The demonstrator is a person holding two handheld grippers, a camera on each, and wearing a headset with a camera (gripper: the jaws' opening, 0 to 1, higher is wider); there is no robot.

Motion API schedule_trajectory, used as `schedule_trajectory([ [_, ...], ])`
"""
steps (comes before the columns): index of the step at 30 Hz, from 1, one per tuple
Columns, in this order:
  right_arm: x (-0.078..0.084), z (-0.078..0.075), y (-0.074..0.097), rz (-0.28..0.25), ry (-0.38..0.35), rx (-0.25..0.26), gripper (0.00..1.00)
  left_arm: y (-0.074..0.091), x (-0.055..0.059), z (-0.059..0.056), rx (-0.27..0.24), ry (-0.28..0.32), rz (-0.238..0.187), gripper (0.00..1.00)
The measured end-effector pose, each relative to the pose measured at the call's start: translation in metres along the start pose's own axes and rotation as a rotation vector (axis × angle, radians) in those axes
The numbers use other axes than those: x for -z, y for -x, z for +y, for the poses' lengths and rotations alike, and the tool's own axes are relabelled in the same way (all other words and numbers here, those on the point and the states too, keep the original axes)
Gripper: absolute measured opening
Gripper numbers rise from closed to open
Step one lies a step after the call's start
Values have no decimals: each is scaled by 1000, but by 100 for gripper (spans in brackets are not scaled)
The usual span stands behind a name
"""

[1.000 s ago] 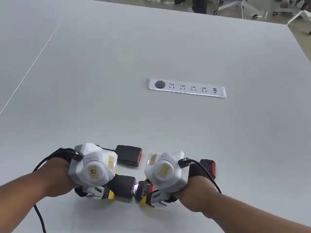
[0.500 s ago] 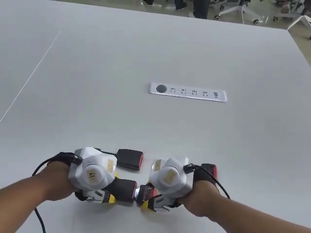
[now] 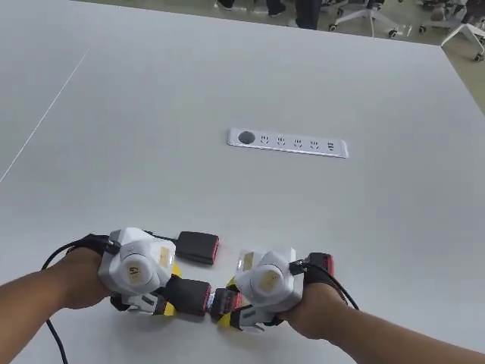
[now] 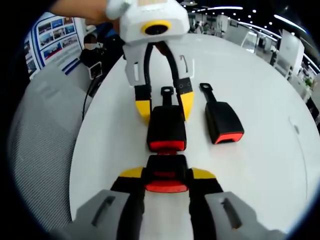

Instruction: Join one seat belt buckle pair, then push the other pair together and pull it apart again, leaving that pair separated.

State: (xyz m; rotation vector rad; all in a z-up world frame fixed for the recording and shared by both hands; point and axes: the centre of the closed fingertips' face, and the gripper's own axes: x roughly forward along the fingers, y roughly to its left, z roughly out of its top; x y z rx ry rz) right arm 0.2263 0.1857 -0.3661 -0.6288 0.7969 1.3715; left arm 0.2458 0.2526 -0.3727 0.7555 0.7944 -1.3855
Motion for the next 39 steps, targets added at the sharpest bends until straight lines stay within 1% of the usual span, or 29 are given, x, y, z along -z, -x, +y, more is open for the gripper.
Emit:
schedule_trajectory([
  [3, -1, 1, 1, -29, 29, 20, 33, 0, 1, -1, 6, 9, -5, 33],
  [7, 0, 1, 2, -57, 29, 34, 33, 1, 2, -3, 5, 10, -20, 32],
  [14, -1, -1, 2, -81, 22, 42, 32, 1, 1, -2, 1, 17, -41, 32],
  [21, 0, -1, 3, -101, 7, 50, 32, 0, 1, -3, 2, 24, -52, 32],
  [24, 2, 0, 3, -114, -4, 51, 32, -1, 0, -4, 2, 6, -46, 32],
  [27, 2, 1, 4, -124, -11, 52, 32, -1, -1, -5, 3, 18, -58, 32],
  [32, 2, 0, 4, -136, -18, 50, 32, -2, -2, -6, 5, 12, -55, 32],
  [34, 3, 0, 4, -147, -32, 46, 32, -2, -2, -6, 6, 8, -56, 32],
  [39, 1, 0, 4, -148, -28, 47, 32, -2, -2, -6, 5, 13, -62, 32],
])
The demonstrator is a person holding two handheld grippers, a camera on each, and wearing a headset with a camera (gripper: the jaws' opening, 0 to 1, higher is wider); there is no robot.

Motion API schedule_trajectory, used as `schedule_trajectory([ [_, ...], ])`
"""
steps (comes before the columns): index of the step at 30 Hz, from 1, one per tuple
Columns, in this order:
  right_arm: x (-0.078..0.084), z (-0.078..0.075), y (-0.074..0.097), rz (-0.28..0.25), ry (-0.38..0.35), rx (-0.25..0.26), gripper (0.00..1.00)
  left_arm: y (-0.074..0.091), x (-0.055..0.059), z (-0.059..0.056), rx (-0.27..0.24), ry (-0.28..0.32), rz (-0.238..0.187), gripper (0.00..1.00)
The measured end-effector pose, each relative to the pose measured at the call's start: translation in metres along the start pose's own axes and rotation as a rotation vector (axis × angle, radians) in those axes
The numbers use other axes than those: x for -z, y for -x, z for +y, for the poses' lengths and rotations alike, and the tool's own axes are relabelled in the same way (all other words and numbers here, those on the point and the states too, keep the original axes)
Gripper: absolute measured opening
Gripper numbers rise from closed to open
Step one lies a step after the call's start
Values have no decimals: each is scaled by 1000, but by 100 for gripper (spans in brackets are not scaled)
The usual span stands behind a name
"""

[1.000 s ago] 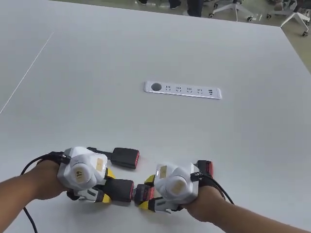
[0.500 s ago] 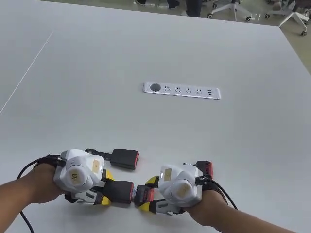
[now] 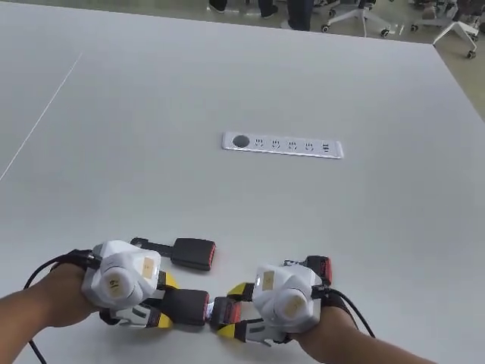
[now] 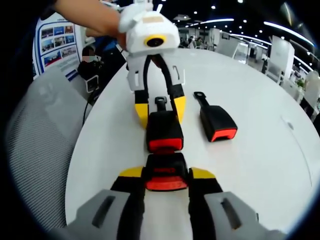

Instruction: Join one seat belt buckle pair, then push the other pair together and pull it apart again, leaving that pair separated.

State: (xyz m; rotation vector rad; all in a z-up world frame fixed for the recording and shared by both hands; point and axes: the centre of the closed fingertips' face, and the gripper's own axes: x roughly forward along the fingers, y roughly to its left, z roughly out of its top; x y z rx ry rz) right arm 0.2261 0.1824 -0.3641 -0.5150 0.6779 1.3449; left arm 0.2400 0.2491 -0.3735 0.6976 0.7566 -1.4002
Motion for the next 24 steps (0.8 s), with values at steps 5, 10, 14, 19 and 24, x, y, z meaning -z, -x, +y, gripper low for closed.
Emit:
schedule_trajectory([
  [5, -1, 0, 0, -7, -14, -3, 32, -1, 0, 0, 0, 10, -1, 32],
  [10, -1, 0, -1, 2, -12, -14, 33, -1, -1, 0, 2, 4, 12, 33],
  [14, -2, 0, -1, -4, -25, -9, 34, -1, -1, 0, 0, 8, 26, 33],
  [19, -3, 2, -2, 15, -7, 0, 35, -1, -2, -1, -1, 4, 43, 34],
  [24, -3, -1, 1, 16, -30, 30, 38, 0, -3, -2, -19, -1, 55, 34],
])
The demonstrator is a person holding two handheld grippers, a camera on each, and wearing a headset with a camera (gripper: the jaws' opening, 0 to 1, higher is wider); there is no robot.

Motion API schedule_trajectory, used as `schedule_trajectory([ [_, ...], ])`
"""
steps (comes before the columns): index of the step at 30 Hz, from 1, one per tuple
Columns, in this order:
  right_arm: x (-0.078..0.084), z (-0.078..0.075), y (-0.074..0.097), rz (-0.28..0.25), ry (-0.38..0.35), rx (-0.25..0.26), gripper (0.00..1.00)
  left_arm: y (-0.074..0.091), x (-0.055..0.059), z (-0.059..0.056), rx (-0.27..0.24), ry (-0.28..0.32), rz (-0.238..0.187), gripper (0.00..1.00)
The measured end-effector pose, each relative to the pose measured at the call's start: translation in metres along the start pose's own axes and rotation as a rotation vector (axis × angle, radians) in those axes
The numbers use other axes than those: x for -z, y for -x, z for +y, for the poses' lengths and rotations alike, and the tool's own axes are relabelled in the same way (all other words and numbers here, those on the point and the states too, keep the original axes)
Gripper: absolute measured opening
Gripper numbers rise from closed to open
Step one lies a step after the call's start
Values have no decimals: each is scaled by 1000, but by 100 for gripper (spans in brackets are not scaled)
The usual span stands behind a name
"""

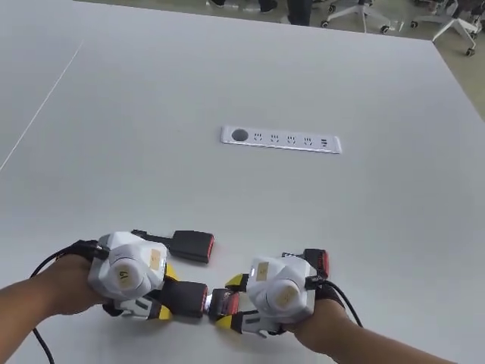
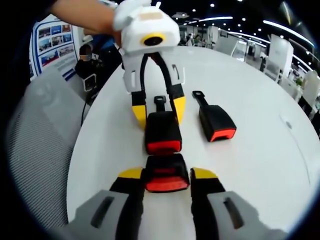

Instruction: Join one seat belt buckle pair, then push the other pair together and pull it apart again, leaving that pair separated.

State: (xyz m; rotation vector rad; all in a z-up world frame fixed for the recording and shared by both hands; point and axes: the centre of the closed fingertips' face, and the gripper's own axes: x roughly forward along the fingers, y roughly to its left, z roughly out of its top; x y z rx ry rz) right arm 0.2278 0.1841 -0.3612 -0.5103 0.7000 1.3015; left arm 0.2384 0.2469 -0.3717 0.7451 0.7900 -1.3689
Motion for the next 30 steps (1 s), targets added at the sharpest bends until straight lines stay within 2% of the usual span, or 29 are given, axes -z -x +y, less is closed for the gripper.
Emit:
schedule_trajectory([
  [2, -3, -1, 3, -23, -28, 5, 50, 1, 1, 0, -7, 11, 8, 38],
  [4, -8, -4, 7, -48, -29, 21, 60, 3, 0, -3, -6, 24, -4, 51],
  [5, -9, -4, 8, -50, -31, 24, 65, 4, -1, -2, -18, 34, -13, 57],
  [7, -10, -6, 11, -59, -26, 36, 69, 7, -3, 8, -81, 38, -38, 68],
  [9, -9, -6, 15, -68, -46, 42, 70, 10, -3, 8, -87, 89, -48, 68],
  [12, -6, -4, 21, -66, -42, 54, 72, 16, -6, 12, -112, 91, -65, 70],
  [15, -6, -7, 29, -83, -51, 72, 79, 24, -14, 15, -128, 122, -98, 72],
  [20, -1, -13, 46, -89, -62, 101, 79, 36, -23, 26, -174, 142, -120, 79],
  [24, 5, -20, 60, -94, -79, 118, 80, 45, -26, 31, -193, 122, -117, 80],
  [30, 22, -33, 83, -78, -88, 145, 80, 59, -20, 39, -213, 112, -97, 80],
])
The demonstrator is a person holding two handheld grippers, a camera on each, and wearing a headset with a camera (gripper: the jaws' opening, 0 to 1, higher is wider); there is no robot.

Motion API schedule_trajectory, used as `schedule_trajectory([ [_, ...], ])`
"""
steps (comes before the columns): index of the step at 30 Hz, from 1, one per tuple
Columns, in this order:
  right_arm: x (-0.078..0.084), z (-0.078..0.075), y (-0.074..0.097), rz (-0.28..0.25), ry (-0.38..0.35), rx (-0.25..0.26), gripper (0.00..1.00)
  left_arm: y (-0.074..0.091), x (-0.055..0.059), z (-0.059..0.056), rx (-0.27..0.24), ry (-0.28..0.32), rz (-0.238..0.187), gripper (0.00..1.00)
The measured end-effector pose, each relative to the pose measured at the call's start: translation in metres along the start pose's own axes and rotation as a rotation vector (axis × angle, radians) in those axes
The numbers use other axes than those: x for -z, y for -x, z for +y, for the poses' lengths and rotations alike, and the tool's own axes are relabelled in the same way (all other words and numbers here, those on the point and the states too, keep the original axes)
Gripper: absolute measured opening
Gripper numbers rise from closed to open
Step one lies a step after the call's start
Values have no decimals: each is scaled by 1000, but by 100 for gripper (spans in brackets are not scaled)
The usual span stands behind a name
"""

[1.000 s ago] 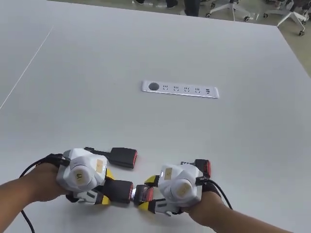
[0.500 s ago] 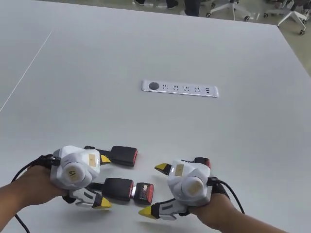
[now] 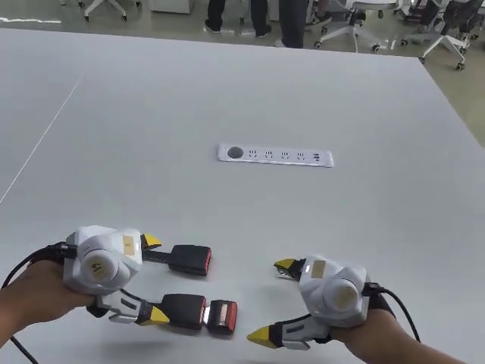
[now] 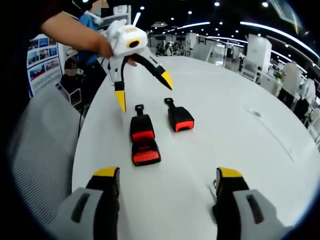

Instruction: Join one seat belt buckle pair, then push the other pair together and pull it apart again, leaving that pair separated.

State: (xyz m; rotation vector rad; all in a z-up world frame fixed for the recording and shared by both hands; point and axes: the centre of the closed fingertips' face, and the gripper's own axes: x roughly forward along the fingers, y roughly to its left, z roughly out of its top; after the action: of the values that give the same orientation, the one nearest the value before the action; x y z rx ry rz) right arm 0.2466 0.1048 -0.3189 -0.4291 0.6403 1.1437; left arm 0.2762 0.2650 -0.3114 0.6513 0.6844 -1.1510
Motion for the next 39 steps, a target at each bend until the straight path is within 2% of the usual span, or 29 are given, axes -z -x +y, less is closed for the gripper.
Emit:
schedule_trajectory([
  [5, 10, -18, 16, 9, -17, 20, 80, 8, 2, 13, -14, -10, 9, 80],
  [10, 16, -38, 29, 23, -20, 28, 80, 19, -10, 22, -31, -7, 4, 80],
  [14, 19, -54, 35, 22, -43, 36, 80, 16, -12, 34, -32, -1, -7, 80],
  [20, 25, -69, 39, 33, -44, 34, 80, 7, -24, 36, -2, -4, -8, 79],
  [23, 35, -73, 38, 63, -41, 22, 80, 0, -28, 38, 15, -17, -10, 78],
  [31, 50, -80, 31, 99, -51, -14, 79, -23, -27, 45, 70, -65, 6, 73],
  [34, 56, -82, 26, 113, -47, -38, 78, -31, -21, 48, 82, -63, 20, 71],
  [39, 63, -86, 21, 137, -44, -67, 75, -45, -9, 43, 126, -77, 55, 69],
])
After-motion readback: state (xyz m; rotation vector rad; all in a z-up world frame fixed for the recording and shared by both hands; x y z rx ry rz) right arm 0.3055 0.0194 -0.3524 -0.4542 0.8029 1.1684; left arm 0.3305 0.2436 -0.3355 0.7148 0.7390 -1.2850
